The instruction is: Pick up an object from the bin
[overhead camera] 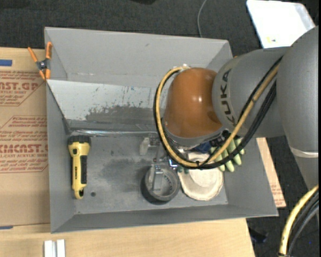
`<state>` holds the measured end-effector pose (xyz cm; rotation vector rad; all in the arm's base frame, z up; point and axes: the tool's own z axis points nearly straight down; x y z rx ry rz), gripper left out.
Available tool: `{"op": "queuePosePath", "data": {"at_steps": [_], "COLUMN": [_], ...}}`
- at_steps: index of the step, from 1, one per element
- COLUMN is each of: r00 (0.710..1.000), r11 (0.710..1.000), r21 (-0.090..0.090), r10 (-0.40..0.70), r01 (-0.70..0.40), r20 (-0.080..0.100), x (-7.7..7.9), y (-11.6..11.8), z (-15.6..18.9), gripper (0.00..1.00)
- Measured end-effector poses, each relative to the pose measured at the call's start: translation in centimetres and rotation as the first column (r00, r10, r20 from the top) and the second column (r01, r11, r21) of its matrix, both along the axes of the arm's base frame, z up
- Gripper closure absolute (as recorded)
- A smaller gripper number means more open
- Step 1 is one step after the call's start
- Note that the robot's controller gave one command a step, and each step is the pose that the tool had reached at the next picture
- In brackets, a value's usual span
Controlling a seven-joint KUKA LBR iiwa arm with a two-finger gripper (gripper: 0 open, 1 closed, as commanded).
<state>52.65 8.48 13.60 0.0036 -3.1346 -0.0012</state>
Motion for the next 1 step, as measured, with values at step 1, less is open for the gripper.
{"op": "queuePosePath", "data": {"at_steps": [1], "r00": [1.000], "r11": [1.000], "r21": [0.001], "r10": [-0.001], "r01": [0.001], "r20": [0.007], "x": [0.20], "y": [-0.03], "z": [0.41], "gripper": [0.00]}}
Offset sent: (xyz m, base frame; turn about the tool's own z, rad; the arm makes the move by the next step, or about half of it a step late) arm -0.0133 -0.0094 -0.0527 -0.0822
